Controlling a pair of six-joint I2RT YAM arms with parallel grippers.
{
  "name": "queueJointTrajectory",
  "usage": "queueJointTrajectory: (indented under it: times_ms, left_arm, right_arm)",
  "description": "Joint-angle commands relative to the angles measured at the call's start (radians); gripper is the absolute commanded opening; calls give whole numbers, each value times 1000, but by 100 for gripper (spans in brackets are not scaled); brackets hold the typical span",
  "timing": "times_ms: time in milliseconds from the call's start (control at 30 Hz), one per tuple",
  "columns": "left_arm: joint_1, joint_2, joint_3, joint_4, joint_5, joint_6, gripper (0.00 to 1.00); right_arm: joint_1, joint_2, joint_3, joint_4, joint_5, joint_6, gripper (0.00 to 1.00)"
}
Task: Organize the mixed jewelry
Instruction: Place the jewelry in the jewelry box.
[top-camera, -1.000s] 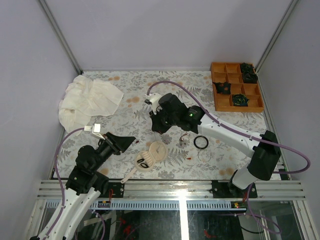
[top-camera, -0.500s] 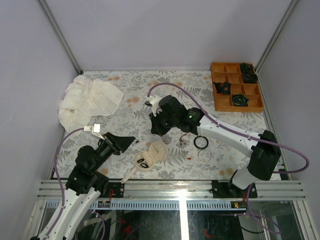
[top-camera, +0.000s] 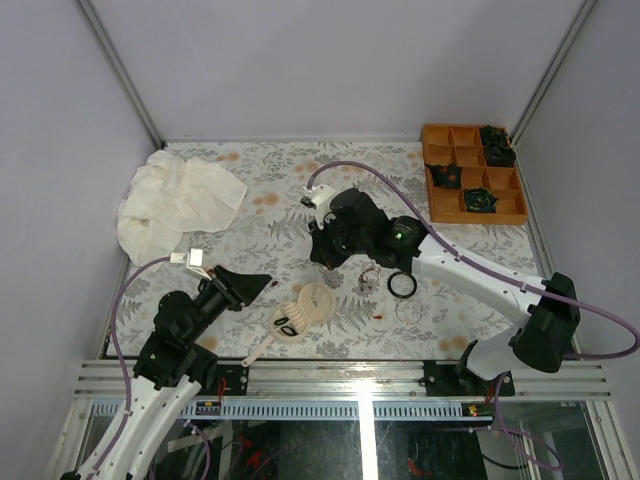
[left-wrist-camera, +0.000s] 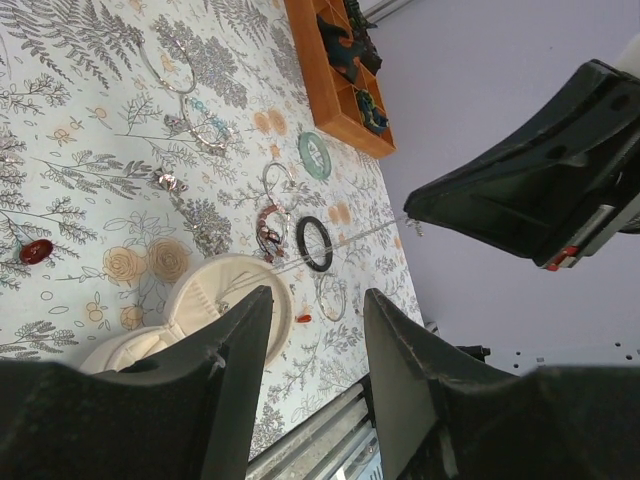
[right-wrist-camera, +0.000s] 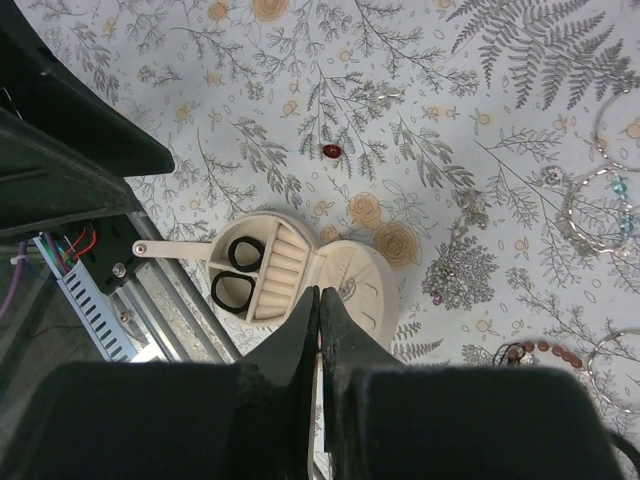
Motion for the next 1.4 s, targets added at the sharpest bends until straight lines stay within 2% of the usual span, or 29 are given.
queueJointTrajectory:
  times_ms: [0, 1367]
  left_arm:
    - [-8, 4, -9, 21, 9, -7, 41]
    - [-8, 53, -6, 77, 27, -23, 41]
  right_arm:
    - [-2, -61, -32, -17, 52, -6, 0]
    - [-2, -182, -145, -76, 125, -6, 0]
